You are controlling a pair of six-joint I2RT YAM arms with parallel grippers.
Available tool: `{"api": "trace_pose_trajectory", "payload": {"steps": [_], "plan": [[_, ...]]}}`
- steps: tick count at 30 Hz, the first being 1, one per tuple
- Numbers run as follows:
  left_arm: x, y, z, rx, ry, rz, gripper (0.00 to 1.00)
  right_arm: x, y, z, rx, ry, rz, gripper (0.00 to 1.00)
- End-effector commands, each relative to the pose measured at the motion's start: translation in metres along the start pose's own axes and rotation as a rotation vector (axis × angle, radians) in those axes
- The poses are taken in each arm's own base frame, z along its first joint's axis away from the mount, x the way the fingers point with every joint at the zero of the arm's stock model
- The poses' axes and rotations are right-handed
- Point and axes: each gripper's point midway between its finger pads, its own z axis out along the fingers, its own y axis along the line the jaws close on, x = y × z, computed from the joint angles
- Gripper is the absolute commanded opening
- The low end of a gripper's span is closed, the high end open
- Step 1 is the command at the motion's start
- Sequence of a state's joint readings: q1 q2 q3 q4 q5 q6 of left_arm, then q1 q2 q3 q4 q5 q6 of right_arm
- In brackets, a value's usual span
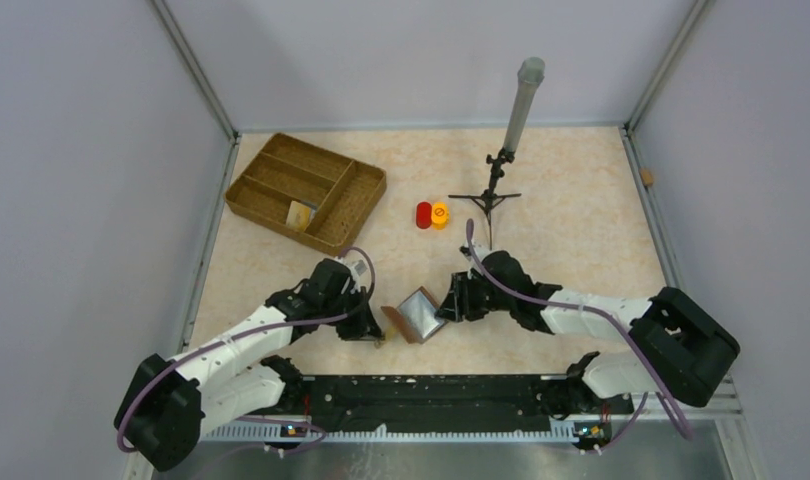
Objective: Put the credit cards into the card holder
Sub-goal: Open the card holder at the center of the board.
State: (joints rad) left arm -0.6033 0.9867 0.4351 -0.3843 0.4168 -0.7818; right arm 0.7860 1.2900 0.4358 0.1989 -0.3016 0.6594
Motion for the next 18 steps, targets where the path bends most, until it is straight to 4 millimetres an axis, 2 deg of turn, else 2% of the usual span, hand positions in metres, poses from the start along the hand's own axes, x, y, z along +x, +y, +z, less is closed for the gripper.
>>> {"api": "trace_pose_trajectory", "payload": {"steps": [1,9,12,18], "plan": [[0.004,0.021,-0.007,-0.122,0.015,0.006,0.0,-0.021,0.035,0.009,-0.105,-0.035,-0.046,0.41],[-0.006,0.014,-0.006,-0.103,-0.004,0.019,0.0,-0.023,0.04,0.015,-0.118,-0.027,-0.055,0.34],[-0.005,0.024,-0.003,-0.146,0.003,0.018,0.0,-0.022,0.036,0.017,-0.093,-0.024,-0.062,0.31],[-0.006,0.047,0.005,-0.248,0.015,0.003,0.0,-0.021,0.017,0.019,-0.002,-0.028,-0.059,0.33]]}}
